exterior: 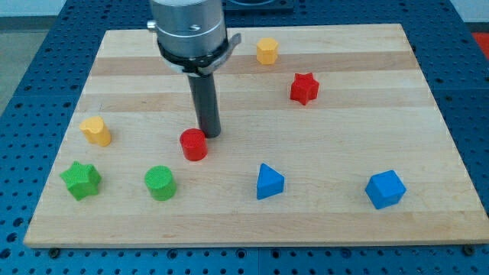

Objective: Slightly push the red circle diagonally top right to the green circle

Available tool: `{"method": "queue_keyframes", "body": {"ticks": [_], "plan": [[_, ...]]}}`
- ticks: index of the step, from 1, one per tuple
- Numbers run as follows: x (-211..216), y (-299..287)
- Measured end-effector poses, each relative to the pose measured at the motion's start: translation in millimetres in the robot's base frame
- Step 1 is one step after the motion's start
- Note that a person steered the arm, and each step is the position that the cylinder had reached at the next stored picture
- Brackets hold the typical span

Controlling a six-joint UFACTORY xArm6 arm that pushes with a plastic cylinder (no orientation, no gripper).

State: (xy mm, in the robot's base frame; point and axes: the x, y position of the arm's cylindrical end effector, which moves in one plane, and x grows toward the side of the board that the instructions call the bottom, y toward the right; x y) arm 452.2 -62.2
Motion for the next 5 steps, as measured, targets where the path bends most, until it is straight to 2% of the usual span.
{"method": "queue_keyframes", "body": {"ticks": [2, 3, 5], "plan": [[2.4, 61.1], [28.5, 57.5], [61.9, 7.1]]}}
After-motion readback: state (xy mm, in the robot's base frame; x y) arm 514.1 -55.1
